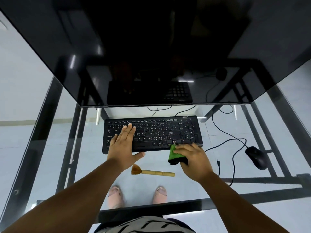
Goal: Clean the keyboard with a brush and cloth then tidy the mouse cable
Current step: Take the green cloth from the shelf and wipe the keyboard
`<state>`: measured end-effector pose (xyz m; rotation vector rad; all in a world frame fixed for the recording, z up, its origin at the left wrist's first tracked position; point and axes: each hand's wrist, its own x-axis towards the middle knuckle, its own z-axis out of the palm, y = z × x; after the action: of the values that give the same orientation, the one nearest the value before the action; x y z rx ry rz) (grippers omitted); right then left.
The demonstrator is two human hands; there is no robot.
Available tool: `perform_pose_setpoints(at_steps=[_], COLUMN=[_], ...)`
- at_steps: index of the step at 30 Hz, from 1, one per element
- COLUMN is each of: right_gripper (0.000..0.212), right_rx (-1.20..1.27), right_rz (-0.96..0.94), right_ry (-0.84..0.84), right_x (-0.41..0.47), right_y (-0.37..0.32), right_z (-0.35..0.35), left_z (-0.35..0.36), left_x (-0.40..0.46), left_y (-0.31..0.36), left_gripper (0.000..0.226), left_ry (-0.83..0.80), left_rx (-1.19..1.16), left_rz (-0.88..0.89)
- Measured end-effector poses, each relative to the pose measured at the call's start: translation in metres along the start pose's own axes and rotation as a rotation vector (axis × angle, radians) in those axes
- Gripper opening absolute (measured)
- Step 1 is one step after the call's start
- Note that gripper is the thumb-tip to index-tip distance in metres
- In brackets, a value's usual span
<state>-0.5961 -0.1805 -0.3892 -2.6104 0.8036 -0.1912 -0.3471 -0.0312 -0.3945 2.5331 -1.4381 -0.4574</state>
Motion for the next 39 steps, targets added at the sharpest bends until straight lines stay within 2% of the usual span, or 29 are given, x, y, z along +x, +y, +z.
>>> perform_pose_setpoints(at_steps=[7,13,19,22,25,28,32,34,39], right_gripper=[0.040,0.046,0.041,0.041,0.044,0.046,0.044,0.045,0.047], right_rx=[0.027,0.019,0.216,0.353,0.340,0.138,0.158,0.136,0.027], right_rz=[0.173,0.076,0.406,0.468,0.427,0.369,0.571,0.603,0.298], right_ry=[0.144,0.105,0.395,0.473,0.387,0.215,0.304,0.291,0.104], right_x=[-0.014,-0.008,-0.014,-0.002,0.016,0.029,0.049,0.065,0.090], right_y=[0.018,0.005,0.024,0.025,0.027,0.036,0.046,0.046,0.032], right_z=[0.005,0.009,0.006,0.004,-0.002,-0.006,-0.013,-0.017,-0.020], left_z=[0.003,0.005,0.002,0.001,0.001,-0.001,-0.001,-0.002,-0.001], left_x=[0.010,0.013,0.016,0.017,0.019,0.022,0.024,0.024,0.024], left_y=[0.009,0.017,0.015,0.016,0.016,0.015,0.014,0.014,0.010], left_gripper=[0.104,0.108,0.113,0.114,0.116,0.120,0.122,0.122,0.122], left_ry=[0.003,-0.027,-0.038,-0.044,-0.046,-0.054,-0.064,-0.059,-0.040], left_rx=[0.012,0.025,0.040,0.041,0.045,0.053,0.054,0.052,0.047], left_rz=[0.013,0.010,-0.039,-0.045,-0.054,-0.057,-0.061,-0.060,-0.051])
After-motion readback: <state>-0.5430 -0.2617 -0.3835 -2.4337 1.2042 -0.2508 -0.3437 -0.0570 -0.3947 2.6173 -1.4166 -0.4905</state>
